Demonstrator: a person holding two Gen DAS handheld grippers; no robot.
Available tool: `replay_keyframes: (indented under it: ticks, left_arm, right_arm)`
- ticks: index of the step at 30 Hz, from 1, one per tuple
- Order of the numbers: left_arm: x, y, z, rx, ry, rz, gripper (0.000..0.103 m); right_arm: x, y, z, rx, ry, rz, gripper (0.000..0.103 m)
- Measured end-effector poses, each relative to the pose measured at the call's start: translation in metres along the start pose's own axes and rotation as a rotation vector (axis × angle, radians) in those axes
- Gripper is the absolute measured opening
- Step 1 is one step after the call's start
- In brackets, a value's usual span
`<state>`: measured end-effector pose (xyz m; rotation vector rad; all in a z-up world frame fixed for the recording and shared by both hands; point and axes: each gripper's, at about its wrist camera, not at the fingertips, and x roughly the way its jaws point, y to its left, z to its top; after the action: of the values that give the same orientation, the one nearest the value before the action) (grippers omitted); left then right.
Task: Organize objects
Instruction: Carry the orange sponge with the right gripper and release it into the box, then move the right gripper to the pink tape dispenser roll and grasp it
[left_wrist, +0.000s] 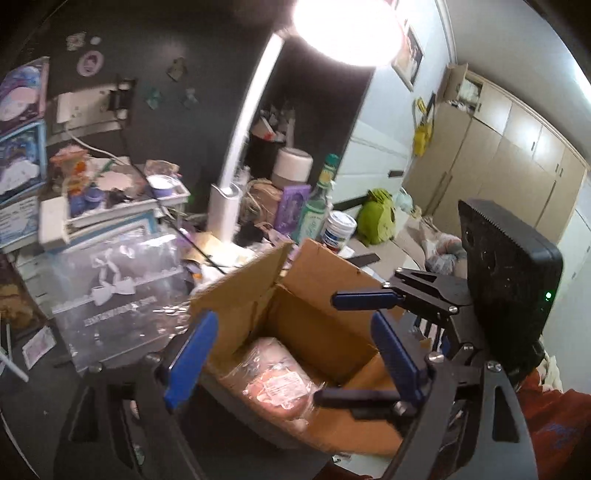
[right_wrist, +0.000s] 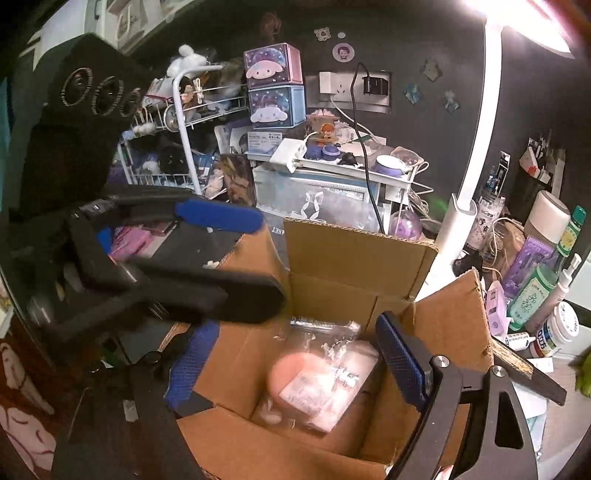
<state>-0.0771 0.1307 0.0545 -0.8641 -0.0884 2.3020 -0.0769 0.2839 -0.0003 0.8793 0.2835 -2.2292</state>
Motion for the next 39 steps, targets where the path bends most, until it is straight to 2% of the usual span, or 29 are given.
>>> replay_keyframes:
  ticks: [3, 4, 5, 9, 11, 17, 19, 23, 26, 27, 29, 31, 32, 33, 36, 39]
  left_arm:
    - [-0.020, 0.010, -0.004, -0.008, -0.042, 0.038, 0.084]
    - [-0.027, 0.014, -0.006, -0.013, -0.057, 0.048, 0.084]
    - [-0.035, 0.019, -0.007, -0.018, -0.073, 0.062, 0.084]
    - [-0.069, 0.037, -0.018, -0.042, -0.131, 0.125, 0.086]
    - [-0.086, 0.049, -0.026, -0.062, -0.163, 0.151, 0.086]
    - [-0.132, 0.087, -0.064, -0.114, -0.201, 0.244, 0.087]
    - [-0.143, 0.101, -0.080, -0.128, -0.199, 0.270, 0.087]
    - [-0.158, 0.134, -0.117, -0.173, -0.164, 0.331, 0.086]
    - [-0.164, 0.154, -0.143, -0.207, -0.138, 0.340, 0.086]
    - [-0.166, 0.160, -0.149, -0.218, -0.133, 0.338, 0.086]
    - [-0.169, 0.171, -0.162, -0.243, -0.123, 0.340, 0.086]
    - [-0.171, 0.178, -0.172, -0.259, -0.116, 0.342, 0.086]
    - [-0.173, 0.181, -0.175, -0.266, -0.114, 0.341, 0.086]
    - [-0.174, 0.184, -0.178, -0.272, -0.113, 0.338, 0.086]
    - [-0.178, 0.191, -0.185, -0.285, -0.114, 0.337, 0.086]
    - [-0.182, 0.197, -0.191, -0.298, -0.117, 0.339, 0.086]
  right_arm:
    - [-0.005, 0.003, 0.002, -0.003, -0.017, -0.018, 0.087]
    - [-0.007, 0.006, 0.003, -0.013, -0.032, -0.029, 0.097]
    - [-0.010, 0.010, 0.005, -0.026, -0.052, -0.044, 0.102]
    - [-0.023, 0.031, 0.014, -0.073, -0.137, -0.050, 0.103]
    - [-0.024, 0.047, 0.022, -0.093, -0.147, -0.035, 0.103]
    - [-0.006, 0.110, 0.034, -0.191, -0.136, 0.057, 0.103]
    - [0.007, 0.138, 0.034, -0.223, -0.114, 0.115, 0.103]
    - [0.043, 0.178, 0.028, -0.217, -0.062, 0.203, 0.103]
    - [0.079, 0.198, 0.016, -0.184, -0.006, 0.265, 0.103]
    - [0.088, 0.202, 0.013, -0.171, 0.006, 0.273, 0.100]
    - [0.118, 0.210, 0.007, -0.141, 0.035, 0.270, 0.080]
    - [0.142, 0.215, 0.002, -0.123, 0.077, 0.236, 0.037]
    - [0.155, 0.216, 0.002, -0.112, 0.098, 0.225, 0.030]
    - [0.163, 0.216, 0.003, -0.105, 0.110, 0.229, 0.024]
    - [0.192, 0.216, 0.007, -0.068, 0.143, 0.215, 0.021]
    - [0.203, 0.215, 0.009, -0.056, 0.153, 0.201, 0.018]
